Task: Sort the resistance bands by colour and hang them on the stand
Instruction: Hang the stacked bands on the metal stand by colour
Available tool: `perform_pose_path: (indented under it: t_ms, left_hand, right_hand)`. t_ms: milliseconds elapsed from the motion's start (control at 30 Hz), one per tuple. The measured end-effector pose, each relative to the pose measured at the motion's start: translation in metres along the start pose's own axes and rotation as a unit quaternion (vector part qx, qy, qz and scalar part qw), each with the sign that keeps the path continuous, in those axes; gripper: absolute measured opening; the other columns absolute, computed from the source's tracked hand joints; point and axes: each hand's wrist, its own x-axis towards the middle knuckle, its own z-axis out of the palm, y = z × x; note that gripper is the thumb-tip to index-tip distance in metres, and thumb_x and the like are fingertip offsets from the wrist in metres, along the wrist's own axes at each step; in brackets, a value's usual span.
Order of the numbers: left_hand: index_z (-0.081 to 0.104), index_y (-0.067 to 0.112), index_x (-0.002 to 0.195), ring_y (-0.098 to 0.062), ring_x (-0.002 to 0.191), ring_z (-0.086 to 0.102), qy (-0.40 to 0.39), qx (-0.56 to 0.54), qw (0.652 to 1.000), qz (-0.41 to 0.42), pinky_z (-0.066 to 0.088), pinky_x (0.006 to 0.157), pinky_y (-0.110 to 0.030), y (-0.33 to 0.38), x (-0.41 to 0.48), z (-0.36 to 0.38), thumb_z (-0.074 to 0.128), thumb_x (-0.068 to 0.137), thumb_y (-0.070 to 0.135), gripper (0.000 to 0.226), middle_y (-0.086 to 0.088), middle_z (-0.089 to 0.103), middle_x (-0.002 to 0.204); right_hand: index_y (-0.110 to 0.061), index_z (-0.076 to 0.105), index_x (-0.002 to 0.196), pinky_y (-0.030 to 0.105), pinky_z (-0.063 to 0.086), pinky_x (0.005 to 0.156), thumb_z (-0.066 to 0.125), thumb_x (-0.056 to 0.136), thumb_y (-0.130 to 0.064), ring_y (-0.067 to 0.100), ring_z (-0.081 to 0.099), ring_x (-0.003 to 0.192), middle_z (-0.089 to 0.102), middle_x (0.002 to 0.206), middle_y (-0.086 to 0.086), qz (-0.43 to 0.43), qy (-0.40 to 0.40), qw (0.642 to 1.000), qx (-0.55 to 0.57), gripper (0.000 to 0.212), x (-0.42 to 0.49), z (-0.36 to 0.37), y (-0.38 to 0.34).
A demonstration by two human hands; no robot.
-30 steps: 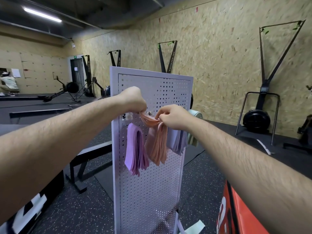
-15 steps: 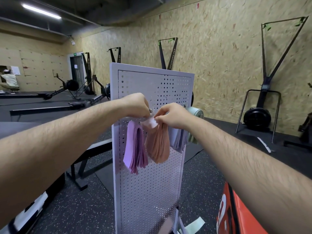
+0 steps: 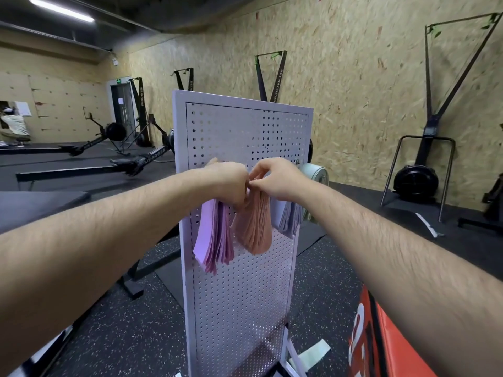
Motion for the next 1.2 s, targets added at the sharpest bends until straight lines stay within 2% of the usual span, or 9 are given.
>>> perform_pose_path:
  t_ms: [133,233,367,533,667,833,1000,1100,1200]
  left_hand:
    - [0.055,0.024,0.064,-0.015,0.069,0.055,0.027,0.015,1.000,0.006,0.032,0.084,-0.035,-0.001,0.006,0.006,0.065,0.084,0.038,0.026,0.007,0.055,0.066]
    - [0.066,0.026,0.077,-0.014,0.079,0.059,0.013,0.004,1.000,0.014,0.034,0.088,-0.037,-0.002,0.003,0.004,0.069,0.079,0.042,0.017,0.006,0.065,0.078]
    - [0.065,0.025,0.084,-0.016,0.086,0.062,-0.020,0.015,1.000,-0.001,0.032,0.087,-0.036,0.000,0.004,0.004,0.072,0.074,0.048,0.027,0.006,0.067,0.083]
    - [0.068,0.018,0.084,-0.020,0.077,0.063,0.033,-0.030,0.999,-0.011,0.035,0.076,-0.034,-0.001,0.001,0.000,0.055,0.087,0.045,0.030,0.002,0.069,0.076]
    - [0.067,0.009,0.074,-0.022,0.057,0.057,0.062,-0.092,0.993,-0.032,0.047,0.057,-0.028,-0.012,-0.002,-0.015,0.066,0.070,0.038,0.028,-0.002,0.064,0.062]
    - [0.063,0.006,0.082,-0.028,0.075,0.065,0.147,-0.108,0.983,-0.026,0.054,0.063,-0.035,-0.023,0.001,-0.029,0.074,0.073,0.035,0.032,-0.010,0.069,0.085]
    - [0.058,0.009,0.085,-0.029,0.083,0.059,0.214,-0.109,0.970,-0.024,0.051,0.068,-0.037,-0.030,-0.001,-0.037,0.061,0.083,0.021,0.013,-0.006,0.062,0.090]
    - [0.056,0.010,0.083,-0.026,0.078,0.057,0.215,-0.123,0.968,-0.031,0.047,0.063,-0.035,-0.037,-0.006,-0.041,0.063,0.081,0.027,0.018,-0.006,0.063,0.089]
    - [0.052,0.011,0.077,-0.019,0.065,0.049,0.184,-0.164,0.968,-0.038,0.038,0.055,-0.031,-0.035,-0.019,-0.045,0.072,0.071,0.053,0.048,-0.003,0.061,0.078]
  right_hand:
    - [-0.033,0.067,0.083,0.025,0.054,0.071,0.071,0.087,-0.032,0.008,0.065,0.086,0.070,0.093,-0.011,0.000,-0.001,1.000,0.011,0.006,-0.002,0.000,0.002]
    - [-0.033,0.068,0.083,0.024,0.054,0.070,0.071,0.087,-0.031,0.008,0.065,0.087,0.071,0.094,-0.010,0.003,0.002,1.000,0.016,0.005,-0.003,0.001,0.004]
    - [-0.031,0.070,0.086,0.025,0.055,0.071,0.072,0.086,-0.030,0.008,0.066,0.088,0.071,0.094,-0.011,0.009,0.004,1.000,0.012,0.003,-0.002,0.001,0.003]
    - [-0.031,0.071,0.088,0.027,0.057,0.074,0.065,0.086,-0.026,0.010,0.067,0.089,0.071,0.094,-0.011,0.017,-0.002,1.000,0.020,0.009,-0.003,0.000,0.004]
    - [-0.032,0.072,0.092,0.034,0.059,0.078,0.054,0.084,-0.030,0.010,0.067,0.086,0.071,0.090,-0.013,0.024,-0.004,0.998,0.054,0.020,-0.008,0.001,0.006]
    - [-0.025,0.066,0.104,0.029,0.056,0.077,0.062,0.087,-0.039,0.011,0.066,0.091,0.070,0.097,-0.009,0.018,0.000,0.997,0.078,0.022,-0.013,0.003,0.008]
    - [-0.027,0.063,0.107,0.022,0.050,0.066,0.065,0.086,-0.029,0.008,0.064,0.088,0.067,0.099,-0.011,0.012,0.010,0.997,0.076,0.022,-0.015,0.003,0.006]
    - [-0.031,0.061,0.108,0.024,0.053,0.067,0.065,0.085,-0.027,0.009,0.063,0.084,0.065,0.098,-0.010,0.007,0.010,0.997,0.078,0.024,-0.015,0.002,0.005]
    - [-0.035,0.063,0.105,0.028,0.056,0.072,0.060,0.085,-0.024,0.009,0.062,0.082,0.065,0.097,-0.010,-0.001,0.003,0.997,0.081,0.023,-0.017,0.001,0.004]
